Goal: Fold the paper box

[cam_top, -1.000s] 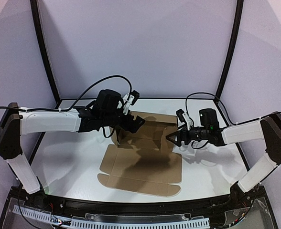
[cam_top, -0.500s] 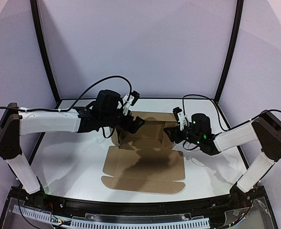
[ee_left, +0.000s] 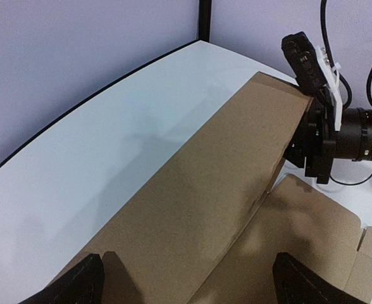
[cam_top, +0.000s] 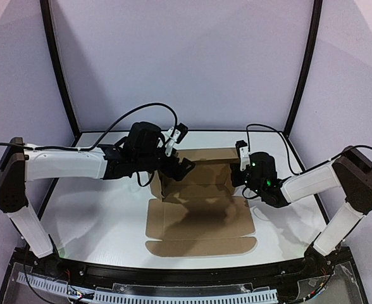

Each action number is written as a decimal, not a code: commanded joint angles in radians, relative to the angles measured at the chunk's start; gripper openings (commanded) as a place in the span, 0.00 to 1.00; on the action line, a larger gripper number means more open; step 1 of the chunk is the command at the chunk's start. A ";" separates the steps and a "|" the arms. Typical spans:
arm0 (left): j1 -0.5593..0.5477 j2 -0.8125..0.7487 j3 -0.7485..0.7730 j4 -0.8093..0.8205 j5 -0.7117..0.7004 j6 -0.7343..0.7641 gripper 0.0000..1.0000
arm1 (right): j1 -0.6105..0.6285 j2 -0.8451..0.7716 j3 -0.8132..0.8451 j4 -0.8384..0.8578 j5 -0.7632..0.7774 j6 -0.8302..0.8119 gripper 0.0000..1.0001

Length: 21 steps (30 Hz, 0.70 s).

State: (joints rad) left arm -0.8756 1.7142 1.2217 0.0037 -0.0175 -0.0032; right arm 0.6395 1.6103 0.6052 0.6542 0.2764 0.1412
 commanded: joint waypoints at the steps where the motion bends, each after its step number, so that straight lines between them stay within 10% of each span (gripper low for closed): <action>1: -0.006 0.043 -0.067 -0.211 0.041 -0.045 0.94 | 0.055 0.062 0.038 -0.063 0.177 0.042 0.07; 8: -0.005 0.043 -0.072 -0.206 0.041 -0.056 0.94 | 0.088 0.132 0.082 -0.109 0.354 0.084 0.01; 14: -0.005 0.043 -0.076 -0.208 0.032 -0.058 0.94 | 0.088 0.106 0.037 -0.108 0.233 0.085 0.26; 21: -0.005 0.042 -0.084 -0.210 0.010 -0.056 0.94 | 0.087 0.035 -0.012 -0.210 0.185 0.111 0.33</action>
State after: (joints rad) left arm -0.8772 1.7074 1.2078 0.0185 -0.0167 -0.0109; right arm 0.7193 1.6626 0.6544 0.6190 0.5122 0.2301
